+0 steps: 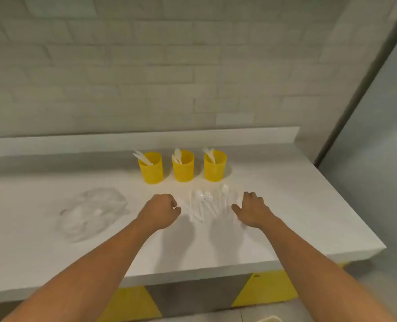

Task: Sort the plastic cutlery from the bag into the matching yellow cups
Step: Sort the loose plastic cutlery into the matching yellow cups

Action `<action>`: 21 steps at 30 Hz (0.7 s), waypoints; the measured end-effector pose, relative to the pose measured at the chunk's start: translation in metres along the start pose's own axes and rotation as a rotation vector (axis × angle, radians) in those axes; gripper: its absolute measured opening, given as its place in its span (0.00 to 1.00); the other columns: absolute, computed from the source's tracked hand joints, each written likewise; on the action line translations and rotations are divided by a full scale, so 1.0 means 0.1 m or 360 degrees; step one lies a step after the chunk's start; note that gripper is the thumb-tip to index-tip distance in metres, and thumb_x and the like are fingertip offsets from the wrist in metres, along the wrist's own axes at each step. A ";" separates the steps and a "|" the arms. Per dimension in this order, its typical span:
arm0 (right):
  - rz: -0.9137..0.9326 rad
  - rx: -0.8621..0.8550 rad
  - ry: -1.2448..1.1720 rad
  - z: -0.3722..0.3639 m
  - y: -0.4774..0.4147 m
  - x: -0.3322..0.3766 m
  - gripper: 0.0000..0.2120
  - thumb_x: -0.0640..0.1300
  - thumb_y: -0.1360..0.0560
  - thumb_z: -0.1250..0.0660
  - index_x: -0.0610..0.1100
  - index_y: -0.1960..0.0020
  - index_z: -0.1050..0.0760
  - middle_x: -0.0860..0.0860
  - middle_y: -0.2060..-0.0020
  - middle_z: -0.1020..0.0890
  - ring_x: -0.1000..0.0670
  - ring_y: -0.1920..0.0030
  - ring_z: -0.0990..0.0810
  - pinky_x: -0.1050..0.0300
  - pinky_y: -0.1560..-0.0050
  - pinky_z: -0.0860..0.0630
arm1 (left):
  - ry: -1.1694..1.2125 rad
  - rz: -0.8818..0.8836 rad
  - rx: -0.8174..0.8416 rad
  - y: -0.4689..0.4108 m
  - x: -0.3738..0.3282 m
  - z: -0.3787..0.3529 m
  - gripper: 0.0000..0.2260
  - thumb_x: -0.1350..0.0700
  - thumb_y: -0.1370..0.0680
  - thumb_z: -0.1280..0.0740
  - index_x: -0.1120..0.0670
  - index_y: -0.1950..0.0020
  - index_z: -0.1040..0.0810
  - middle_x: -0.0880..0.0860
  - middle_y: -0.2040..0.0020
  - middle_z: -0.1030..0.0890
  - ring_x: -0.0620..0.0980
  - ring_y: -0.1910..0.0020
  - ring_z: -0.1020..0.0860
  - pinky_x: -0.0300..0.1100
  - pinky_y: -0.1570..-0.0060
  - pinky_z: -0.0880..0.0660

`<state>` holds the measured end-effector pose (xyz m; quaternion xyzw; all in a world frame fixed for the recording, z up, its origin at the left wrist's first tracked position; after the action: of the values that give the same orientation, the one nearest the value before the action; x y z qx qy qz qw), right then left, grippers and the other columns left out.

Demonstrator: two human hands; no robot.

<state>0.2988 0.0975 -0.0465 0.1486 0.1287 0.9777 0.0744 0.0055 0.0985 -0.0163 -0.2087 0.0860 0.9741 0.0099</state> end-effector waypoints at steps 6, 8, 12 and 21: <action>-0.0380 0.0082 -0.0088 -0.39 -0.29 -0.10 0.27 0.53 0.15 0.46 0.34 0.26 0.36 0.38 0.31 0.31 0.37 0.30 0.30 0.47 0.30 0.34 | 0.0254 0.0161 0.0235 -0.43 0.30 -0.53 0.13 0.48 0.22 0.32 0.56 0.54 0.14 0.52 0.53 0.14 0.53 0.50 0.17 0.44 0.50 0.20; -0.0453 0.0006 -0.0166 -0.40 -0.38 -0.06 0.25 0.51 0.15 0.46 0.32 0.29 0.34 0.38 0.34 0.29 0.37 0.32 0.29 0.47 0.32 0.32 | 0.0293 0.0177 0.0261 -0.55 0.37 -0.65 0.15 0.48 0.22 0.31 0.59 0.58 0.15 0.54 0.58 0.14 0.54 0.54 0.16 0.46 0.52 0.19; -0.0559 -0.0139 -0.0359 -0.41 -0.51 -0.02 0.25 0.53 0.17 0.41 0.32 0.33 0.30 0.38 0.38 0.27 0.37 0.39 0.24 0.46 0.36 0.29 | 0.0324 0.0231 0.0225 -0.63 0.40 -0.81 0.21 0.46 0.21 0.31 0.56 0.69 0.26 0.54 0.68 0.19 0.54 0.64 0.19 0.46 0.61 0.24; -0.0484 -0.0200 -0.0581 -0.51 -0.77 0.28 0.18 0.50 0.19 0.36 0.36 0.41 0.27 0.41 0.47 0.23 0.41 0.46 0.21 0.52 0.48 0.26 | 0.0389 0.0354 0.0129 -0.95 0.28 -0.90 0.22 0.35 0.27 0.27 0.52 0.66 0.25 0.49 0.66 0.20 0.53 0.62 0.19 0.43 0.65 0.29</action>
<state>0.2650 0.1641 -0.1068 0.2969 0.0730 0.9182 0.2519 0.0211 0.1760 -0.1240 -0.3142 0.1483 0.9323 -0.1001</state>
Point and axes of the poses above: each hand's wrist, its own y-axis away from the middle knuckle, its own z-axis out of the back of the hand, x = y × z, the point moved 10 cm from there along -y, towards the middle knuckle
